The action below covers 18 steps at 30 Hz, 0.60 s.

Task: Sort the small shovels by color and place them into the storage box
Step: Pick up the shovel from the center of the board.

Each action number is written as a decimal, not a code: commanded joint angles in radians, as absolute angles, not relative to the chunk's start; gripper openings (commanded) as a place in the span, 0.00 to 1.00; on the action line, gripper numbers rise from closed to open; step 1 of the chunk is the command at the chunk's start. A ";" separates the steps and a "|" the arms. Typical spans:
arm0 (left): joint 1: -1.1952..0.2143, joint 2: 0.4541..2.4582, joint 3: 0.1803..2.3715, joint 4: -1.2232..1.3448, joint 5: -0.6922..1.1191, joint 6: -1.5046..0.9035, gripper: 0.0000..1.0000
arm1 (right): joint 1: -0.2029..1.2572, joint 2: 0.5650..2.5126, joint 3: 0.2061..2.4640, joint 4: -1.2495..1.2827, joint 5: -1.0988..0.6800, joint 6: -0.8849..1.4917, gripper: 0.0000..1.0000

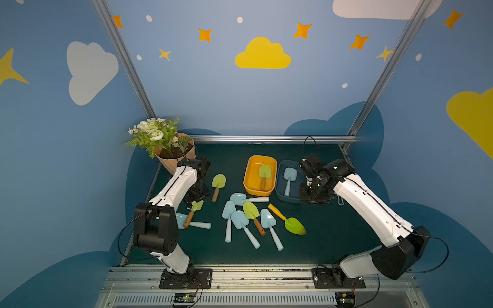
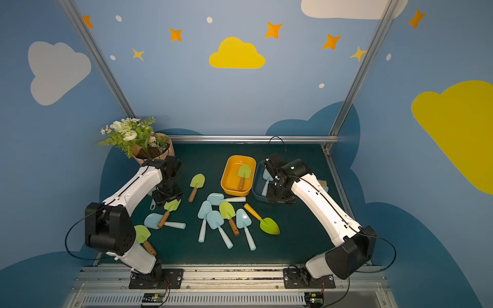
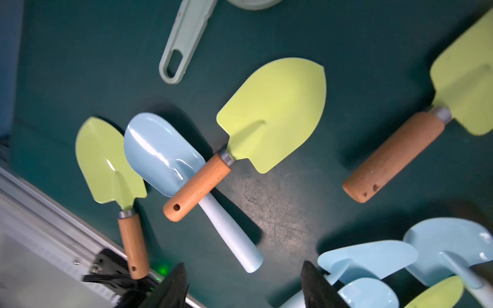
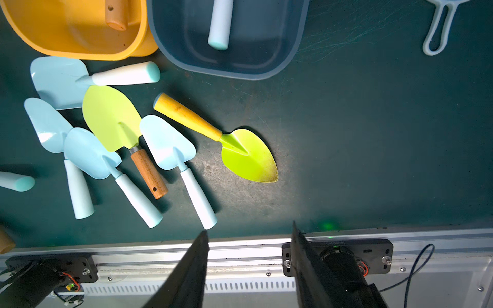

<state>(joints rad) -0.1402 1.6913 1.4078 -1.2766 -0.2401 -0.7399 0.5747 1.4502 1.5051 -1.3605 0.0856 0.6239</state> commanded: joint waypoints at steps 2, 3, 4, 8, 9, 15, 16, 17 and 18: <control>-0.133 1.749 1.487 -1.397 -0.275 -0.407 0.61 | 0.556 1.417 1.483 -1.341 0.072 0.604 0.52; -0.133 1.749 1.491 -1.386 -0.269 -0.356 0.61 | 0.552 1.418 1.481 -1.337 0.071 0.601 0.52; -0.129 1.747 1.489 -1.381 -0.265 -0.321 0.60 | 0.550 1.419 1.479 -1.338 0.069 0.598 0.52; -0.091 1.741 1.449 -1.352 -0.247 -0.177 0.58 | 0.545 1.426 1.483 -1.336 0.068 0.595 0.52; -0.078 1.736 1.428 -1.341 -0.242 -0.148 0.58 | 0.545 1.428 1.483 -1.335 0.066 0.596 0.52; -0.043 1.683 1.268 -1.251 -0.207 -0.020 0.55 | 0.544 1.452 1.484 -1.328 0.039 0.580 0.52; -0.042 1.677 1.250 -1.238 -0.203 -0.005 0.55 | 0.544 1.457 1.484 -1.326 0.033 0.576 0.51; -0.038 1.672 1.233 -1.223 -0.196 0.003 0.54 | 0.545 1.462 1.485 -1.327 0.027 0.572 0.51; -0.037 1.665 1.222 -1.212 -0.184 0.007 0.54 | 0.545 1.466 1.484 -1.327 0.024 0.572 0.51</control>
